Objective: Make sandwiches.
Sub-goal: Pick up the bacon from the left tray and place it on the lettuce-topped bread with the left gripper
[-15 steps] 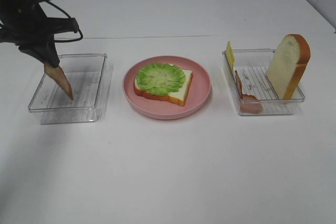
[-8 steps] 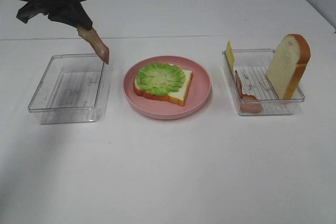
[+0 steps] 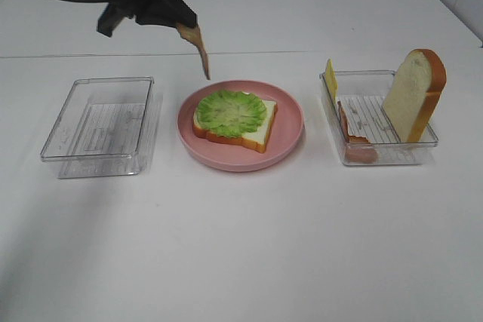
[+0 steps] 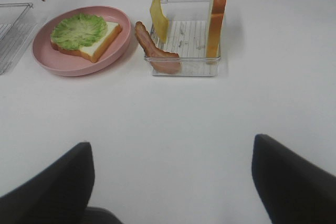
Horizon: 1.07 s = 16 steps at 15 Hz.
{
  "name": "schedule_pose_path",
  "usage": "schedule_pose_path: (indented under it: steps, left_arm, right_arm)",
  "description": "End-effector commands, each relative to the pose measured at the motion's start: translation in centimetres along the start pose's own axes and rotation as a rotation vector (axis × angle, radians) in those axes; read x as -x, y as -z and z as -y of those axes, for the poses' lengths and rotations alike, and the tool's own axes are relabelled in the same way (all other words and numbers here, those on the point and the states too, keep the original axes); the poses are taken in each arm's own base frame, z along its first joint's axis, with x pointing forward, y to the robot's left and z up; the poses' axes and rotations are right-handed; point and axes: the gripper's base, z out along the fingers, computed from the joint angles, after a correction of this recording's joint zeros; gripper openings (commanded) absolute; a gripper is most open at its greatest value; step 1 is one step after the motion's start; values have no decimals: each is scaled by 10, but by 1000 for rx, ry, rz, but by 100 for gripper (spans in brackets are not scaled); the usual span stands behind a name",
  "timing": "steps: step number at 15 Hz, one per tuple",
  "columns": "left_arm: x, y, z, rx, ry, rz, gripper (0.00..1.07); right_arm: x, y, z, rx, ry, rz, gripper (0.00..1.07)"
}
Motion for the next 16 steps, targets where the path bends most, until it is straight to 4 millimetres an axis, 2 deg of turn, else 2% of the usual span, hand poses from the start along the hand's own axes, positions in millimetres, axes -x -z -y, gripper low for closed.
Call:
schedule_pose_path:
  steps: [1, 4, 5, 7, 9, 12, 16]
  left_arm:
    - [-13, -38, 7, -67, 12, -37, 0]
    - [-26, -74, 10, -135, 34, -60, 0]
    - [-32, -94, 5, -156, 35, -61, 0]
    - [-32, -106, -4, -152, 43, -71, 0]
    - [-29, -107, -12, -128, 37, -66, 0]
    - [-19, -97, -32, -71, 16, -52, 0]
    - [-16, -93, -44, 0, -45, -58, 0]
  right_arm:
    - [0, 1, 0, -2, 0, 22, 77]
    - [0, 1, 0, -2, 0, 22, 77]
    - [0, 1, 0, -2, 0, 22, 77]
    - [0, 1, 0, -2, 0, 22, 77]
    - [0, 1, 0, -2, 0, 22, 77]
    - [0, 1, 0, -2, 0, 22, 77]
    - [0, 1, 0, -2, 0, 22, 77]
